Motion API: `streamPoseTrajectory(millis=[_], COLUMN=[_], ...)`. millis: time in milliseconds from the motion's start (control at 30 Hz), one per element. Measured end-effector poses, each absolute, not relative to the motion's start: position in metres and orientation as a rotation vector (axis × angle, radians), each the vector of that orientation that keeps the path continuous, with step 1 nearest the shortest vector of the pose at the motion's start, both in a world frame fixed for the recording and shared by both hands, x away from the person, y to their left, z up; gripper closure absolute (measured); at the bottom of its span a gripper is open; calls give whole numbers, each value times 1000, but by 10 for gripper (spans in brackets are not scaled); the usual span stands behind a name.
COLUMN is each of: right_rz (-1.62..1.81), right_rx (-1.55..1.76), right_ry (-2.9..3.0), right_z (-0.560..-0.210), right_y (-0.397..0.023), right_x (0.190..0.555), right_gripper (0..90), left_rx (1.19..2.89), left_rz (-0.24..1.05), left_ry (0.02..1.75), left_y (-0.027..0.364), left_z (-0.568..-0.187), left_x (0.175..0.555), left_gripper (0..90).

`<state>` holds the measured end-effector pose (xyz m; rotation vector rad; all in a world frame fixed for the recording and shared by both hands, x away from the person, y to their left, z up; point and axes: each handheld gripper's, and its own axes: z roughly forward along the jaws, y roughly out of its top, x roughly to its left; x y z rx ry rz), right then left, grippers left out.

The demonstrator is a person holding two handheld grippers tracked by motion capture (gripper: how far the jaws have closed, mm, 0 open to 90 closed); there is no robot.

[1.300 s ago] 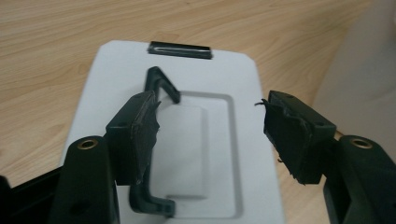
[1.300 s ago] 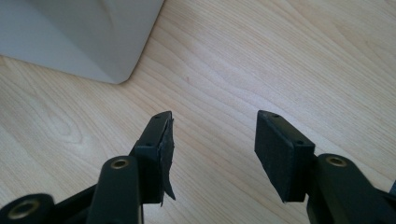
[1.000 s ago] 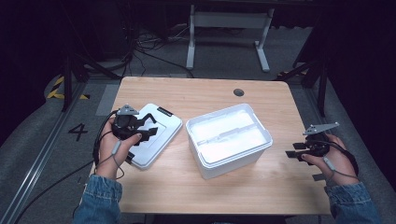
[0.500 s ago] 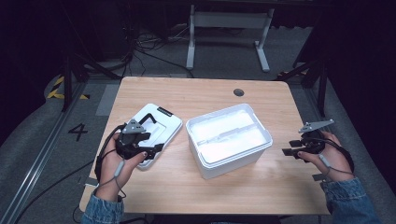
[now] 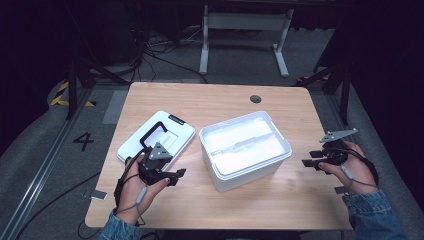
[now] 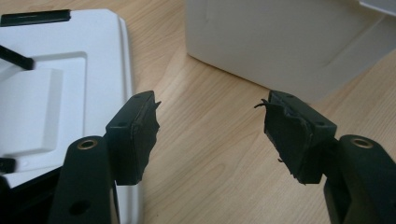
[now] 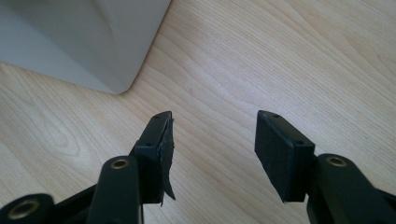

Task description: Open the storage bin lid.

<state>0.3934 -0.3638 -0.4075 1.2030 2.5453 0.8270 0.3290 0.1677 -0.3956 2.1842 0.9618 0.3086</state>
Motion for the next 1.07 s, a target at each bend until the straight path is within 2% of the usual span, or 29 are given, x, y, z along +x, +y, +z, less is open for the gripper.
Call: streamPoseTrajectory(millis=[100, 267, 600, 1067], right_rz=[824, 816, 817, 825], right_rx=[1206, 1211, 1219, 1201], right_ry=[2544, 2554, 2561, 2564], right_z=[-409, -414, -420, -421], right_y=[-365, -363, -364, -360], right_x=[393, 394, 398, 404], right_gripper=[481, 481, 481, 478], left_rx=[2194, 2171, 2173, 2191], left_rz=[330, 258, 274, 289], left_ry=[959, 994, 1015, 1023], left_y=[166, 161, 142, 144], left_z=[-406, -424, -454, -463], left_x=[327, 325, 319, 316], left_gripper=[366, 380, 387, 378])
